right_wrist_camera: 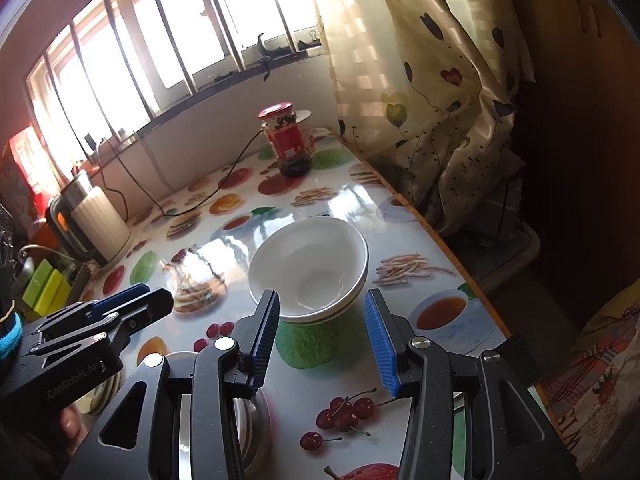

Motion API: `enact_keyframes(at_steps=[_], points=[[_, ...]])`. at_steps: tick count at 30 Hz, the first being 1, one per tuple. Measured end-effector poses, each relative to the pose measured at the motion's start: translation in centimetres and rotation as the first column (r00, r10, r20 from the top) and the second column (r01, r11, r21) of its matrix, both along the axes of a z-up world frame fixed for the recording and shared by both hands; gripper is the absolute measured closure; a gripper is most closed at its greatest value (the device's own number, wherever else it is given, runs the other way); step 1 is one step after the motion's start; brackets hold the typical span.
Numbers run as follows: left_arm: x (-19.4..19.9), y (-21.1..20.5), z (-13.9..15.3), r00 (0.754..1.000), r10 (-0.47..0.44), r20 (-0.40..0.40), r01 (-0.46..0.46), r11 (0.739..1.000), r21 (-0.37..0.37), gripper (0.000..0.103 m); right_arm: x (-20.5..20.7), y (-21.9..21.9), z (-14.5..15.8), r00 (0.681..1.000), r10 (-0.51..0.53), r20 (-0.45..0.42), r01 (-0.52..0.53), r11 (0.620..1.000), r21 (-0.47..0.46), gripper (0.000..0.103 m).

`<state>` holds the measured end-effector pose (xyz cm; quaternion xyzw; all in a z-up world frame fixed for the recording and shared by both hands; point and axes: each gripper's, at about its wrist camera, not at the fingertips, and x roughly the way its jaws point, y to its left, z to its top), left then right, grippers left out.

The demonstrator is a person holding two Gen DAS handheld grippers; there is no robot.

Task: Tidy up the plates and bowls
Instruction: 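Move both tools toward the remaining white bowl with blue rim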

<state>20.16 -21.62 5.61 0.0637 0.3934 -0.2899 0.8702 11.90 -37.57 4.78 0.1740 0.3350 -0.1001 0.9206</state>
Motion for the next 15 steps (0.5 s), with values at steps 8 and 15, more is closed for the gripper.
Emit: enact_keyframes(at_steps=[8,15], points=[[0.8,-0.6,0.4,1.000,-0.004,0.013,0.004,1.000,0.017,0.067,0.4,-0.7,0.7,1.000,-0.020,0.010,0.020,1.000,-0.012,0.055],[1.7,-1.3,0.5,1.000,-0.005,0.024,0.005,1.000,0.028,0.067,0.7,-1.0,1.1,1.000,-0.022,0.008,0.022,1.000,-0.014,0.055]])
